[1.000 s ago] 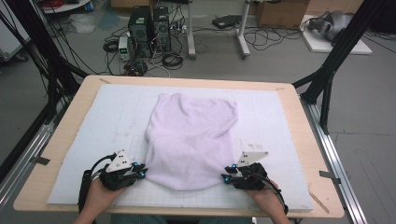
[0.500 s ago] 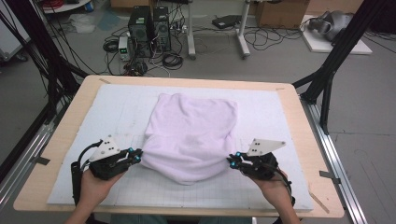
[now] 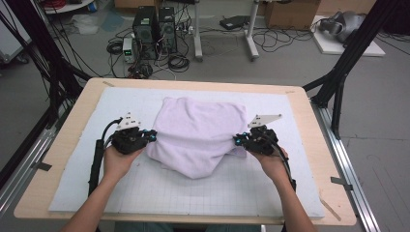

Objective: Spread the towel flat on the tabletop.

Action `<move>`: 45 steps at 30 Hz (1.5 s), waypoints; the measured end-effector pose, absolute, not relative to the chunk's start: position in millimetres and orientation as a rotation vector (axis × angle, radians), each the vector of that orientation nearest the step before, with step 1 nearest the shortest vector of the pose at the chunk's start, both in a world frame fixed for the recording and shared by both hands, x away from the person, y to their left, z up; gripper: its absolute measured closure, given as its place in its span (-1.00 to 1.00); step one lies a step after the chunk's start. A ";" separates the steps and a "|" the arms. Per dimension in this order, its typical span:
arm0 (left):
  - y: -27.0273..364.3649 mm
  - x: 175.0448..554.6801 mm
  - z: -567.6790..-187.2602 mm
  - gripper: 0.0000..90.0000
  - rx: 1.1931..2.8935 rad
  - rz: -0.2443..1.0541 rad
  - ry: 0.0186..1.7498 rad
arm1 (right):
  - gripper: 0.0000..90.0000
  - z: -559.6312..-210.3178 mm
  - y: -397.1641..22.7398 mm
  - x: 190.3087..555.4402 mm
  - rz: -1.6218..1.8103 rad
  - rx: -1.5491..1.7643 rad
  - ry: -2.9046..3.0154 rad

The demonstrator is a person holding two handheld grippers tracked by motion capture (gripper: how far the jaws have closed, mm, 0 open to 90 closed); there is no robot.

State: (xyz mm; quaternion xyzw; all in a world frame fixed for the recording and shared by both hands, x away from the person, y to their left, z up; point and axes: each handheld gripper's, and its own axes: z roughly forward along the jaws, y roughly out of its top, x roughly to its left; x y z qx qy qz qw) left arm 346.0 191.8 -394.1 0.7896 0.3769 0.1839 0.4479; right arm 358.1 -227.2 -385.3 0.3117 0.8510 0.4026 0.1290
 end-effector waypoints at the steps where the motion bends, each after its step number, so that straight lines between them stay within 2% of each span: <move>1: 190.9 355.0 -400.8 0.87 1.941 0.433 0.970 | 0.85 -391.8 -227.3 366.2 1.162 0.946 2.478; 7: 183.7 389.9 -433.7 0.87 1.960 0.413 1.105 | 0.85 -417.3 -220.8 390.1 1.073 1.027 2.502; 11: 183.1 392.2 -438.7 0.82 1.984 0.409 1.112 | 0.83 -427.4 -219.7 397.1 1.093 1.076 2.506; 17: 193.6 377.5 -420.1 0.30 2.022 0.439 1.064 | 0.55 -408.5 -227.9 381.8 1.177 1.033 2.439; 19: 197.5 369.7 -414.4 0.27 2.018 0.466 1.052 | 0.54 -404.8 -228.4 377.4 1.183 1.015 2.424; 23: 205.9 358.4 -405.2 0.20 1.981 0.476 1.039 | 0.44 -389.9 -229.3 357.5 1.207 0.956 2.393; 30: 209.2 331.1 -392.1 0.19 1.979 0.477 0.936 | 0.42 -379.5 -228.9 330.1 1.208 0.835 2.408; 37: 192.3 312.6 -403.1 0.33 2.021 0.386 0.831 | 0.37 -390.1 -217.0 314.6 1.267 0.768 2.470; 40: 178.7 313.3 -409.9 0.33 2.059 0.369 0.786 | 0.32 -399.5 -207.1 314.5 1.262 0.757 2.510; 42: 168.2 317.9 -415.5 0.30 2.084 0.358 0.775 | 0.29 -404.7 -197.6 317.9 1.247 0.743 2.523; 45: 154.5 330.2 -425.7 0.14 2.070 0.353 0.832 | 0.30 -408.1 -185.2 325.5 1.261 0.755 2.498</move>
